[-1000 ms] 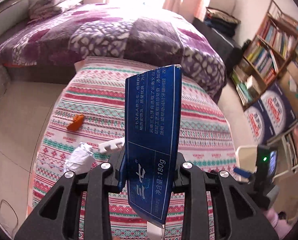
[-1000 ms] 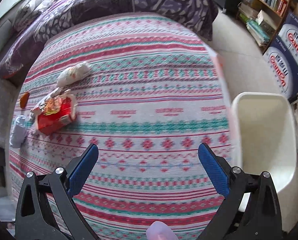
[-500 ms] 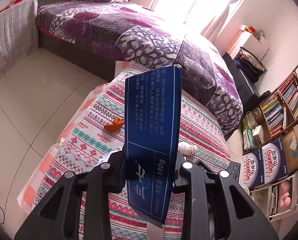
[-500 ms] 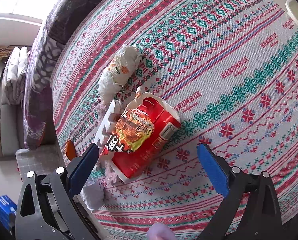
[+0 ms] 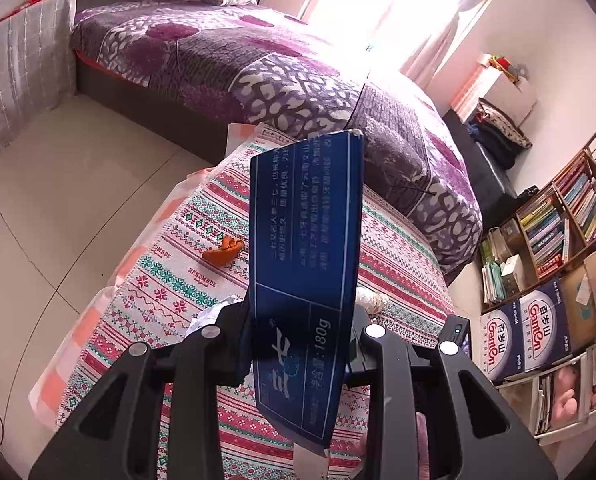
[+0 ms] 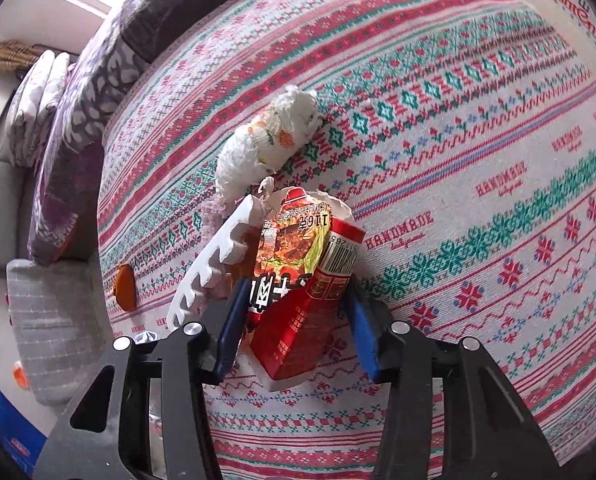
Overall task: Collect trash
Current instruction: 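Grasp the red snack bag with the right tool, then carry the red bag with the right tool while the left tool carries the blue box to the bin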
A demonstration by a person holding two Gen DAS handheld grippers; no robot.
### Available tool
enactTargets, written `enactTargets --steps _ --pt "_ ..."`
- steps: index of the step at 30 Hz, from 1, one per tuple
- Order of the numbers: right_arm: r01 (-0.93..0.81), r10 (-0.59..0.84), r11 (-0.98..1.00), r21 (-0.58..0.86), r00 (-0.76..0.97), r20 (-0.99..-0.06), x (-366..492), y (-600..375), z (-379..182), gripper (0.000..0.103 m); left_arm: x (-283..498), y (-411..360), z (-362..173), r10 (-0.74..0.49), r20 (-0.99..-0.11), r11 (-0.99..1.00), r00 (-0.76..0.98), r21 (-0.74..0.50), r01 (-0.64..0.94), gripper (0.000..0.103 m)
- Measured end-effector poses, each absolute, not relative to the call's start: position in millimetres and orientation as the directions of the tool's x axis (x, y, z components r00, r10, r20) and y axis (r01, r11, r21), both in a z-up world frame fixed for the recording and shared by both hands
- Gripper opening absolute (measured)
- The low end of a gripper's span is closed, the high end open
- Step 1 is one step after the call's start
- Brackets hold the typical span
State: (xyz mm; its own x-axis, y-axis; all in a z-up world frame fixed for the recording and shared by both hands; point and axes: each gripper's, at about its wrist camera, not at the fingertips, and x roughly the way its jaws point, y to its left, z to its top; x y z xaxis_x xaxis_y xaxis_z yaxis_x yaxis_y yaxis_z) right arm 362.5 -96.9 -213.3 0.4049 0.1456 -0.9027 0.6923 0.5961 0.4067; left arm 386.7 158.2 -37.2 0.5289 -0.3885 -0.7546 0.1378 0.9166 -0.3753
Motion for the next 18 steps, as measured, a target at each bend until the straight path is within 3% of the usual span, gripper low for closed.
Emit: enactTargets --steps 9,18 --pt "0.517 -0.048 0.803 0.296 0.552 -0.832 335.4 -116.7 -131.3 0.043 373.1 128.9 -21.5 -0.311 -0.708 0.946 0.634 -0.298 0.131 0.032" --pt "0.474 -0.219 0.865 0.161 0.647 -0.731 293.8 -149.1 -76.5 0.043 350.5 77.0 -12.0 -0.241 -0.645 0.970 0.725 -0.179 0.164 0.032"
